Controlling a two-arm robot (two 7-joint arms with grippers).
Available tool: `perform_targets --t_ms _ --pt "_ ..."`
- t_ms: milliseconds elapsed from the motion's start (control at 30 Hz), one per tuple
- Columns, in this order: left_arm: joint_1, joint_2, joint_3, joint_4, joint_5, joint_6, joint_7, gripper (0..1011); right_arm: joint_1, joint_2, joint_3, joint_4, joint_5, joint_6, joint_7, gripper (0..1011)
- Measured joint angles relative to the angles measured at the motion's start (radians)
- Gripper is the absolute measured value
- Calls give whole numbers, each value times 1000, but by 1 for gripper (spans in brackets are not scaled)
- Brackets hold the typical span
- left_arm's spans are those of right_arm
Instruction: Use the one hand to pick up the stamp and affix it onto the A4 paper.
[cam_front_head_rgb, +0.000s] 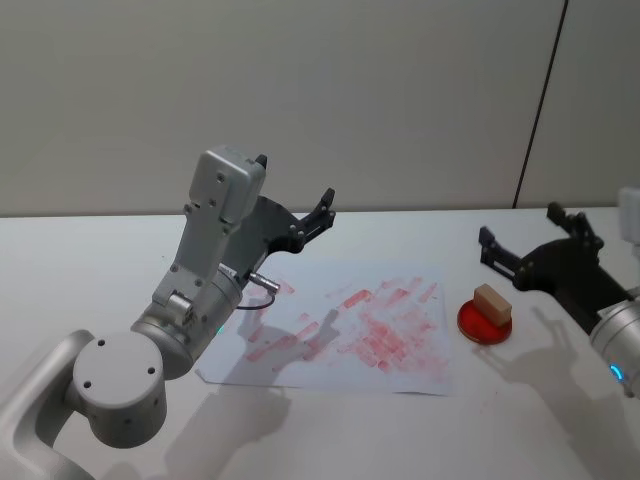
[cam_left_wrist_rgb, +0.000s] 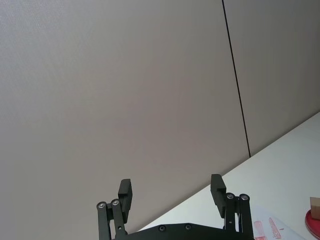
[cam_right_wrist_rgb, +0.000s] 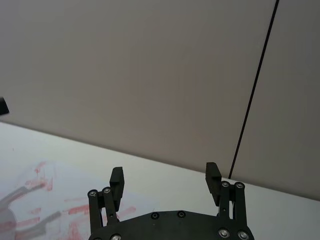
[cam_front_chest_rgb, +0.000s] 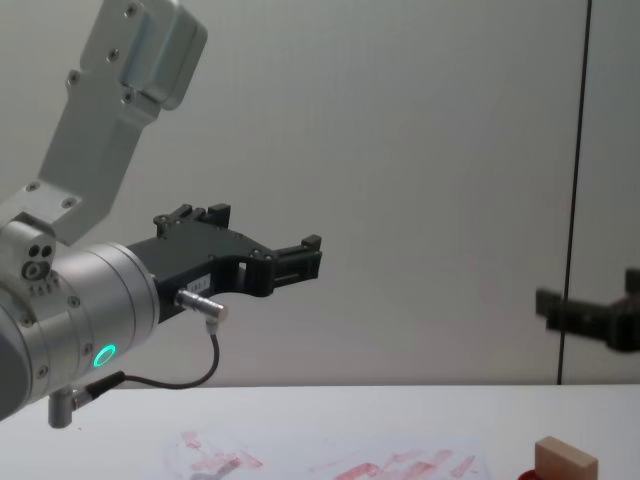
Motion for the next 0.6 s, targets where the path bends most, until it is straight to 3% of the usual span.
perform_targets --t_ms 233,600 --pt "0 0 0 0 0 0 0 1002 -30 7 7 -54 46 -48 -39 1001" --pt "0 0 0 0 0 0 0 1001 -34 8 8 -60 52 -53 -44 1000"
